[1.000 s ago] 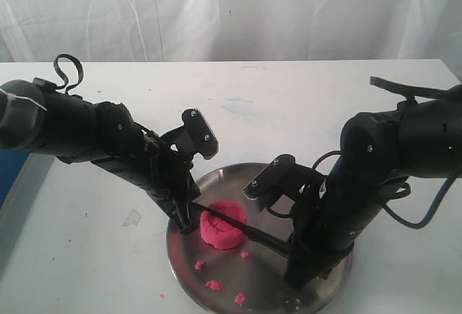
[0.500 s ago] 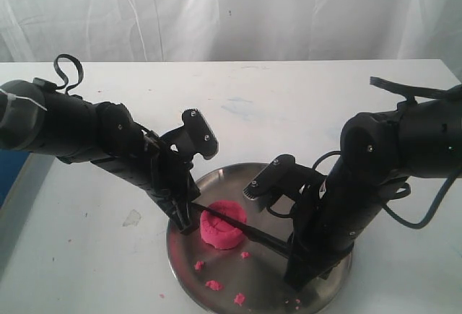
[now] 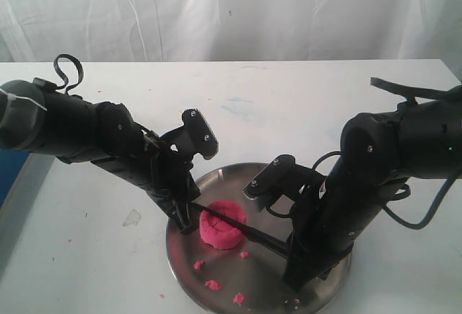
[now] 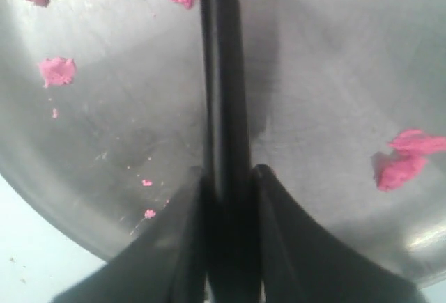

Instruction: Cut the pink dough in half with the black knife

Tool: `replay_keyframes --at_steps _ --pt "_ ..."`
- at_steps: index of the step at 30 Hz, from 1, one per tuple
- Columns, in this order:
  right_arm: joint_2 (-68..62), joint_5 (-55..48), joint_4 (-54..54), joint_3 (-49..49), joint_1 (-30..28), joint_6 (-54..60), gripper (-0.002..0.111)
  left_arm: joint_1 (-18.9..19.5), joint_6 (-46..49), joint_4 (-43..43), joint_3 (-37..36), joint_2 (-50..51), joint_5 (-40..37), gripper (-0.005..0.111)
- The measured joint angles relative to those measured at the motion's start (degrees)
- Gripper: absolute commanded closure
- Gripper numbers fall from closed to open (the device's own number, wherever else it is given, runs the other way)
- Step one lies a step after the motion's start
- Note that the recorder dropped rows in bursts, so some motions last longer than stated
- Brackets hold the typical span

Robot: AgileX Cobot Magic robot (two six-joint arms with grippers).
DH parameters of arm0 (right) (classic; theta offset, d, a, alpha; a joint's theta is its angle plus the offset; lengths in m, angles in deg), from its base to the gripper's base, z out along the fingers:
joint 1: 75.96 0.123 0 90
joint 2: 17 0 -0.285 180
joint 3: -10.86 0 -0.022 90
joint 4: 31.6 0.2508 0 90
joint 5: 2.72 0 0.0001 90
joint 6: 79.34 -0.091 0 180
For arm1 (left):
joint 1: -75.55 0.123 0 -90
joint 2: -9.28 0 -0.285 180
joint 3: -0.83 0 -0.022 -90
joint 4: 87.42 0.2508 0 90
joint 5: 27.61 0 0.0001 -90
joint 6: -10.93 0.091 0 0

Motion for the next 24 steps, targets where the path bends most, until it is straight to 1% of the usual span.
replay_keyframes --at_steps 24 --pt "-0.1 1.2 1.0 0.0 0.1 0.5 0.108 0.0 0.0 0.0 0.0 0.0 0.1 0.107"
